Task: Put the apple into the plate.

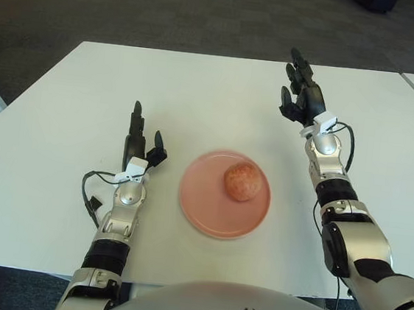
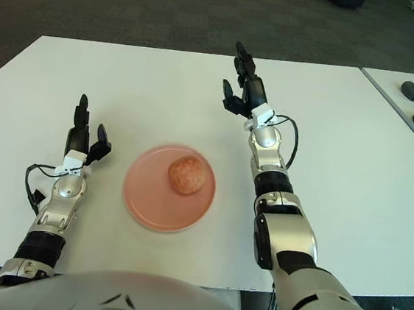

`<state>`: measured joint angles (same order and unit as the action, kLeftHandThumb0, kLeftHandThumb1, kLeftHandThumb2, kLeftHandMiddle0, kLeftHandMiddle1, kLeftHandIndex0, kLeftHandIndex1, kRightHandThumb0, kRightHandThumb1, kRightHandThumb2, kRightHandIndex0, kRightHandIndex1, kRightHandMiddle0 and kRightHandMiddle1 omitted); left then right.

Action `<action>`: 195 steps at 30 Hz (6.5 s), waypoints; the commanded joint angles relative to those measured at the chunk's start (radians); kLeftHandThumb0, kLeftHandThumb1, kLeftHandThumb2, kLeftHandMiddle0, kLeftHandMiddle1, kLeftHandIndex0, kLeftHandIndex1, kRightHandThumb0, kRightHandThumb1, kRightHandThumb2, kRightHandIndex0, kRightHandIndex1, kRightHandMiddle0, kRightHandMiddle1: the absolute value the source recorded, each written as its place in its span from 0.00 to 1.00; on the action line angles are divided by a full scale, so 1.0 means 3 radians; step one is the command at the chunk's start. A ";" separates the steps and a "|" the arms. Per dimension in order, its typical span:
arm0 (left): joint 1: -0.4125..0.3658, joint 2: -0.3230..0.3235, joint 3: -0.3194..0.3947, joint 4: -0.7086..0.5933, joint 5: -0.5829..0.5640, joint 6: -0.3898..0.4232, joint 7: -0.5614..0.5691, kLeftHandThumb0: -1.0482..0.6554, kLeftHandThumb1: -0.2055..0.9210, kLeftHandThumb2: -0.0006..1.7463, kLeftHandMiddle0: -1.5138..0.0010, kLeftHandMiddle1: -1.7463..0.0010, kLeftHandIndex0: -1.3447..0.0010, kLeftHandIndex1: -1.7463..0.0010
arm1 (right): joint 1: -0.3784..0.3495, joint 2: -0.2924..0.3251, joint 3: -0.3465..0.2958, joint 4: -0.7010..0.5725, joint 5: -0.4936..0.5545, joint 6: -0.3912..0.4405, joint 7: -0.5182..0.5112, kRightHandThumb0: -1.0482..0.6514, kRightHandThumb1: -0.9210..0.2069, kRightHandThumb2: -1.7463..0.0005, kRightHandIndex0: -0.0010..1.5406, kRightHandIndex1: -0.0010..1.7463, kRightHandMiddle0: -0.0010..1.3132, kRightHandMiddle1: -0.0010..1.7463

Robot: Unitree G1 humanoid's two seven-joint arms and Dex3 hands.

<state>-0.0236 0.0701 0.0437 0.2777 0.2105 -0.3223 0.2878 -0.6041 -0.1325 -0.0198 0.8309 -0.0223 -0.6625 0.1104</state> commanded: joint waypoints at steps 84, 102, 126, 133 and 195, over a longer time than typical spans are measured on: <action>0.0027 0.0133 0.0065 0.0022 -0.0023 -0.0034 -0.0107 0.08 1.00 0.56 0.99 1.00 1.00 0.95 | 0.0814 0.0199 -0.0113 0.0277 -0.0019 0.0679 -0.0500 0.21 0.00 0.54 0.15 0.03 0.00 0.27; 0.0009 0.0147 0.0072 0.0030 -0.0001 -0.0034 -0.0126 0.08 1.00 0.56 0.99 1.00 1.00 0.95 | 0.1184 0.0200 -0.0147 -0.0509 0.0029 0.1321 -0.0399 0.20 0.00 0.54 0.16 0.02 0.00 0.34; 0.0025 0.0142 0.0075 -0.0011 0.0003 -0.0020 -0.0129 0.08 1.00 0.56 0.99 1.00 1.00 0.97 | 0.1403 0.0173 -0.0085 -0.1080 -0.0040 0.1800 -0.0358 0.18 0.00 0.52 0.20 0.03 0.00 0.40; 0.0039 0.0139 0.0076 -0.0035 0.0005 0.0006 -0.0131 0.08 1.00 0.56 0.99 1.00 1.00 0.97 | 0.1448 0.0169 -0.0062 -0.1192 -0.0064 0.1889 -0.0370 0.18 0.00 0.54 0.20 0.03 0.00 0.44; 0.0057 0.0152 0.0071 -0.0055 0.0009 0.0013 -0.0150 0.08 1.00 0.57 0.99 1.00 1.00 0.99 | 0.1319 0.0361 -0.0290 -0.0546 0.0400 0.0808 0.0005 0.28 0.00 0.59 0.29 0.07 0.00 0.47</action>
<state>-0.0033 0.1059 0.0643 0.2612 0.2093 -0.3172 0.2461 -0.2138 -0.0312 -0.1040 0.6310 0.0901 -0.4380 0.1066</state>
